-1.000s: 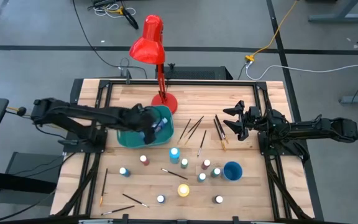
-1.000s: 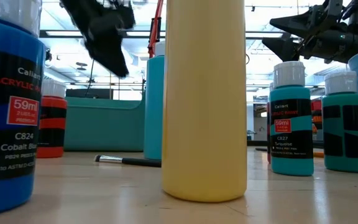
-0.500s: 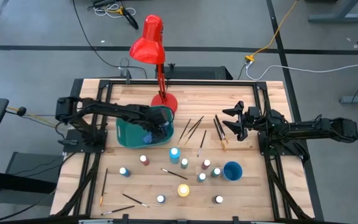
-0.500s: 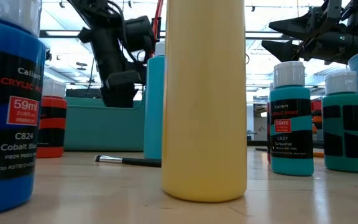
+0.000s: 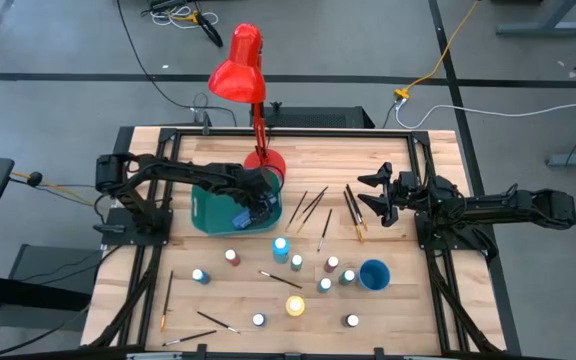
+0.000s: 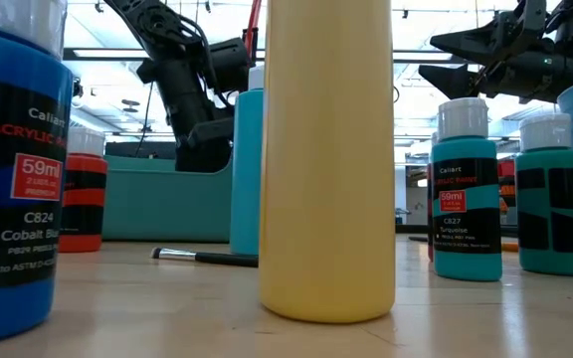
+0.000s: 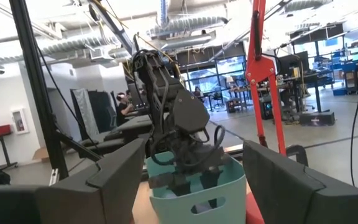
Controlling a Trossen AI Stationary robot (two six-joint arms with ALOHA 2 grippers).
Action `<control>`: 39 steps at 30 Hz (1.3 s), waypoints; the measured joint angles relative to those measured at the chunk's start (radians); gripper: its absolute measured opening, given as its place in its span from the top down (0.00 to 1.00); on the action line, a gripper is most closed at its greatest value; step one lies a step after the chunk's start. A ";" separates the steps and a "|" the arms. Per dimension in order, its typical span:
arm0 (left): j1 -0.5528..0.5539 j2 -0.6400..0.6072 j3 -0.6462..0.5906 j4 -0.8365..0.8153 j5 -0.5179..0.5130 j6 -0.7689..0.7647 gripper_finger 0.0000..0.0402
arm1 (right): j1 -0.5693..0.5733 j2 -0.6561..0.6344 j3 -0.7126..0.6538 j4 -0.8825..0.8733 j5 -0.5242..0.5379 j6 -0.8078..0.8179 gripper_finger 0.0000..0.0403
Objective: Pick & Place Paint Supplies
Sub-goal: Put the large purple paint bottle into the green bin
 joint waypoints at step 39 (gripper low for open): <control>-0.043 -0.090 -0.004 -0.169 -0.010 -0.009 0.55 | 0.000 0.000 0.000 -0.024 0.000 -0.002 0.32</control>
